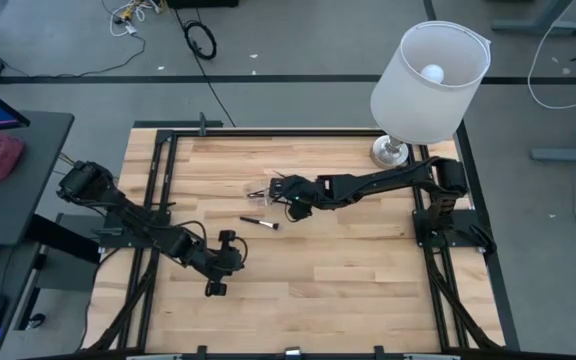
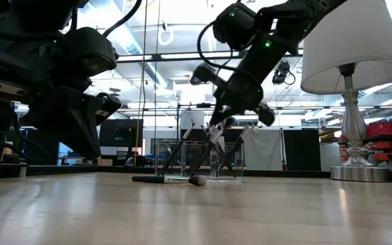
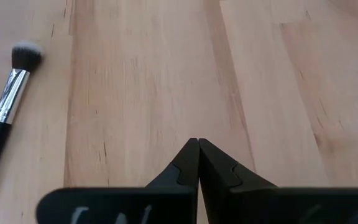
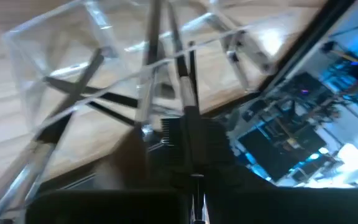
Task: Put items in baskets/containers
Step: Put the black eyeshadow brush into the transparent organizer
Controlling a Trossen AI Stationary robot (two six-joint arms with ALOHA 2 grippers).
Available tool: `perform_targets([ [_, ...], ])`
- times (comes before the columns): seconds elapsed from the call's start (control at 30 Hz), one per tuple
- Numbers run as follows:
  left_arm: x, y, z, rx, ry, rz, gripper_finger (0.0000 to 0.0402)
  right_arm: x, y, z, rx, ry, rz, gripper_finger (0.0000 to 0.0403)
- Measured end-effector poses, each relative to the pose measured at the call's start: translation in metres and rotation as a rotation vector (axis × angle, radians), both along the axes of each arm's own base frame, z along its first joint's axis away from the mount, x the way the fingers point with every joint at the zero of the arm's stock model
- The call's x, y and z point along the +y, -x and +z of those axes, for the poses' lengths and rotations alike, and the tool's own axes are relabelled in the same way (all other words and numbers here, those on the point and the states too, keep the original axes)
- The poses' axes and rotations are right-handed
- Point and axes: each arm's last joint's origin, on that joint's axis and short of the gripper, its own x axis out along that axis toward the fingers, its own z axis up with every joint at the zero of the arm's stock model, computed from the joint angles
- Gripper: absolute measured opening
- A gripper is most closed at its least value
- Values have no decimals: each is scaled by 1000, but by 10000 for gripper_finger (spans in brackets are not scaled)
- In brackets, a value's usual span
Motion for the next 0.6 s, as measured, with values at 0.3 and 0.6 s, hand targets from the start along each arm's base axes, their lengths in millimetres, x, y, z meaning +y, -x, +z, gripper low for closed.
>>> perform_targets([
  [0.3,0,0,0,3,-2,-1,9,0,-2,0,-31,-36,13,33],
  [0.6,0,0,0,4,0,-2,9,0,-5,2,-88,-70,-4,73],
])
